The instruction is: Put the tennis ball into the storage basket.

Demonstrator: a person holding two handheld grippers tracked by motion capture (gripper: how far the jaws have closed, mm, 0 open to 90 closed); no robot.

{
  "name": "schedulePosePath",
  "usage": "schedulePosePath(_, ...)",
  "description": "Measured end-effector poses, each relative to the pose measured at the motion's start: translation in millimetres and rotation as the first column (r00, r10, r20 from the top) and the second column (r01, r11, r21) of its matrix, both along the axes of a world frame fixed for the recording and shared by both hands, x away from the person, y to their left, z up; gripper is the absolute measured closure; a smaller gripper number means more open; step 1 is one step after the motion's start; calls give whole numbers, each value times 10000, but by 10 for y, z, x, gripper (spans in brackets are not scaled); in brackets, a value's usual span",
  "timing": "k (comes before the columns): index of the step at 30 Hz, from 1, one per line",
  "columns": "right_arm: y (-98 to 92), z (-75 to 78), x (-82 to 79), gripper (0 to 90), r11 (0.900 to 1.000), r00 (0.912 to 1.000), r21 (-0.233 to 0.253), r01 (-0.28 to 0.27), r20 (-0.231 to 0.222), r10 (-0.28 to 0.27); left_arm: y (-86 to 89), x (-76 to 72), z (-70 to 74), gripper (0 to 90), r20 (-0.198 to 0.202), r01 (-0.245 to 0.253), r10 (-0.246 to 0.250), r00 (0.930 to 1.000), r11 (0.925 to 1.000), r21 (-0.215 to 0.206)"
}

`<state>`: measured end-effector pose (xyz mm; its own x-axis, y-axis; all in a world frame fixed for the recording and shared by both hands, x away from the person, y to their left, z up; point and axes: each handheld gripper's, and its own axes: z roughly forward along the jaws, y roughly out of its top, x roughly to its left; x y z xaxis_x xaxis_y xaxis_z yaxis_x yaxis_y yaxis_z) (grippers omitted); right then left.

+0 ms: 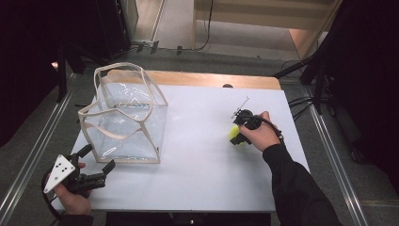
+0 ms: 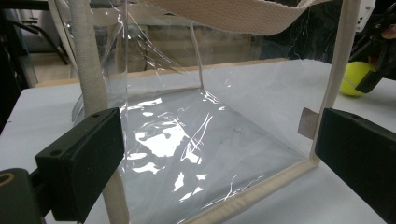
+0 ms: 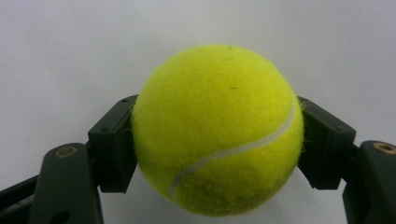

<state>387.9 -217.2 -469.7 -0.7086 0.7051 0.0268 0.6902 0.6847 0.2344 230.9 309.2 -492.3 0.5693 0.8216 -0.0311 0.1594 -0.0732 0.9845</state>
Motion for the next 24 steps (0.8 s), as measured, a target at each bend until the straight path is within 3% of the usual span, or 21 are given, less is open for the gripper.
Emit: schedulePosePath(24,264,141,59,238,9976,9975,38,-698,74,698,1,3,0,13,10,26,-26,10000,10000,-18)
